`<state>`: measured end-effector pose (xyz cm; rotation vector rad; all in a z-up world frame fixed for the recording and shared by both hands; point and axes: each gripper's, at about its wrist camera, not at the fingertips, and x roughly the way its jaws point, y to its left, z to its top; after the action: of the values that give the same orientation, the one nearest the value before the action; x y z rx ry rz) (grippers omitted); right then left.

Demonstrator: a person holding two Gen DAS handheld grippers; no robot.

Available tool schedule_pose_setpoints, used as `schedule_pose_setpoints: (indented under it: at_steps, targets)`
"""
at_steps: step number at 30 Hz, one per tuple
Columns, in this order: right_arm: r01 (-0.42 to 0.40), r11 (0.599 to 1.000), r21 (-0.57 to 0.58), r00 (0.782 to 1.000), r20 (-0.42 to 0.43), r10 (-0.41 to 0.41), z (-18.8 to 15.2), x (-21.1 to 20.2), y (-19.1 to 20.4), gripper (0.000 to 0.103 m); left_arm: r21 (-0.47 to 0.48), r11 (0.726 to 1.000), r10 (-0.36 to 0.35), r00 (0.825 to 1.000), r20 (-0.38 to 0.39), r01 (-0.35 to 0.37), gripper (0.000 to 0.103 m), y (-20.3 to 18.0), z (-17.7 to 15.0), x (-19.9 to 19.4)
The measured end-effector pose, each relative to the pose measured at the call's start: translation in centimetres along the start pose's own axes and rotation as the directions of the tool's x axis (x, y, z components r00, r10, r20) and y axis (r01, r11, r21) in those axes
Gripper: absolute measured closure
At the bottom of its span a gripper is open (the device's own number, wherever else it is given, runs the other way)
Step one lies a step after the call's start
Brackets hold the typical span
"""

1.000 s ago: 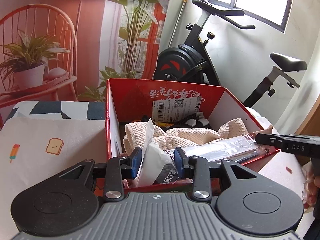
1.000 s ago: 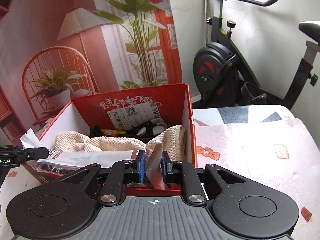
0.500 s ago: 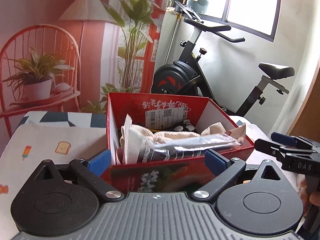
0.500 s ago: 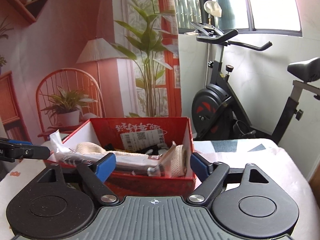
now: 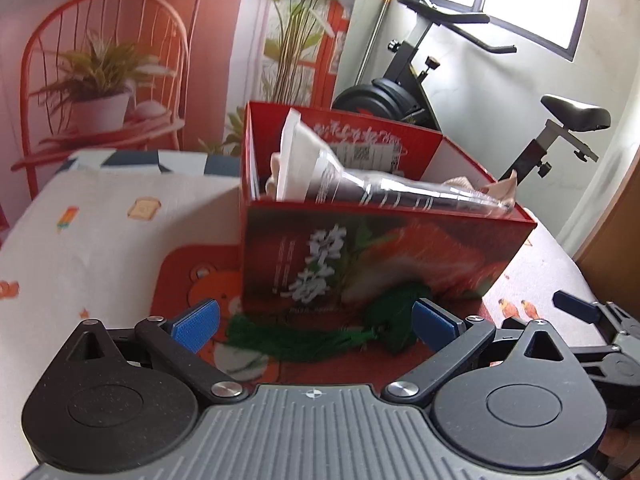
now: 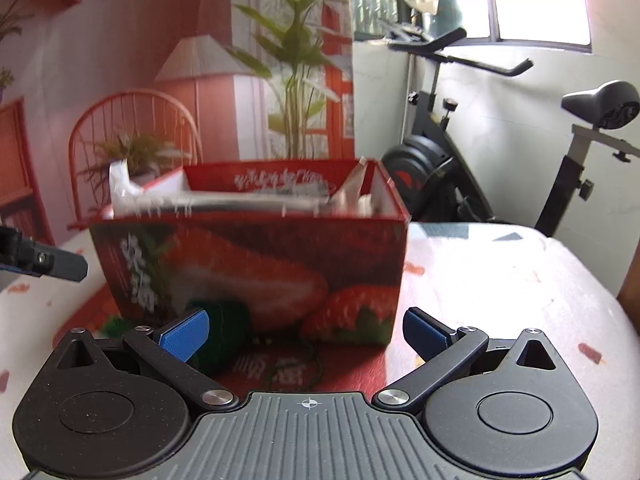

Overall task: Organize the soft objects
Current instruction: 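Move both grippers down to the green knitted tassel pouch, then close the right gripper on the green pouch while the left gripper grasps it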

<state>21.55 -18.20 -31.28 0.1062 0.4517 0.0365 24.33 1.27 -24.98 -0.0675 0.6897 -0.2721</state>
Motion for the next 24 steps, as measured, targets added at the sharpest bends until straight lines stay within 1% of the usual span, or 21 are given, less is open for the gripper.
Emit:
schedule_pose_setpoints:
  at_steps: [2, 5, 6, 7, 8, 9, 10, 11, 13, 15, 17, 19, 24]
  targets:
    - [-0.011, 1.000, 0.000, 1.000, -0.015, 0.011, -0.5, 0.7, 0.3, 0.001, -0.004, 1.000, 0.005, 1.000, -0.010, -0.005, 0.000, 0.3, -0.2, 0.5]
    - [-0.044, 0.999, -0.006, 0.999, -0.025, 0.044, -0.6, 1.9, 0.7, 0.001, -0.013, 1.000, -0.019, 1.000, -0.016, 0.018, 0.000, 0.5, -0.2, 1.1]
    - [-0.060, 0.998, -0.016, 0.998, -0.028, 0.060, -0.6, 2.3, 1.0, 0.005, -0.017, 0.999, -0.032, 0.999, -0.022, 0.032, 0.001, 0.5, 0.0, 1.4]
    - [-0.073, 0.997, -0.027, 0.997, -0.037, 0.072, -0.5, 2.8, 1.3, 0.012, -0.019, 0.998, -0.054, 0.998, -0.027, 0.053, 0.003, 0.6, 0.2, 1.6]
    - [-0.092, 0.995, -0.038, 0.995, -0.048, 0.090, -0.3, 3.4, 1.6, 0.015, -0.021, 0.997, -0.072, 0.997, -0.027, 0.071, 0.004, 0.4, 0.3, 1.6]
    - [-0.113, 0.993, -0.045, 0.992, -0.058, 0.110, -0.2, 3.8, 1.9, 0.021, -0.020, 0.996, -0.088, 0.996, -0.027, 0.088, 0.006, 0.3, 0.4, 1.8]
    - [-0.127, 0.991, -0.049, 0.990, -0.064, 0.124, -0.2, 4.2, 2.3, 0.023, -0.018, 0.995, -0.103, 0.994, -0.031, 0.102, 0.007, 0.3, 0.7, 2.0]
    - [-0.143, 0.988, -0.055, 0.988, -0.069, 0.139, -0.3, 4.6, 2.7, 0.023, -0.016, 0.993, -0.114, 0.993, -0.036, 0.114, 0.010, 0.1, 0.8, 2.3]
    - [-0.172, 0.982, -0.076, 0.983, -0.080, 0.166, -0.3, 5.3, 3.5, 0.024, -0.019, 0.991, -0.135, 0.989, -0.054, 0.135, 0.020, -0.2, 1.1, 3.2]
    - [-0.199, 0.974, -0.105, 0.977, -0.095, 0.189, -0.2, 5.9, 4.1, 0.026, -0.028, 0.987, -0.160, 0.983, -0.086, 0.158, 0.027, -0.8, 1.1, 4.1]
    - [-0.222, 0.969, -0.112, 0.972, -0.108, 0.210, -0.1, 6.5, 4.3, 0.029, -0.044, 0.982, -0.190, 0.975, -0.115, 0.186, 0.030, -1.2, 1.3, 5.3]
    - [-0.242, 0.964, -0.113, 0.966, -0.118, 0.229, 0.0, 6.9, 4.4, 0.034, -0.060, 0.977, -0.213, 0.968, -0.132, 0.206, 0.031, -1.6, 1.4, 6.2]
    - [-0.270, 0.955, -0.122, 0.958, -0.135, 0.254, 0.1, 7.8, 4.2, 0.037, -0.097, 0.960, -0.277, 0.945, -0.177, 0.263, 0.031, -2.0, 1.7, 8.7]
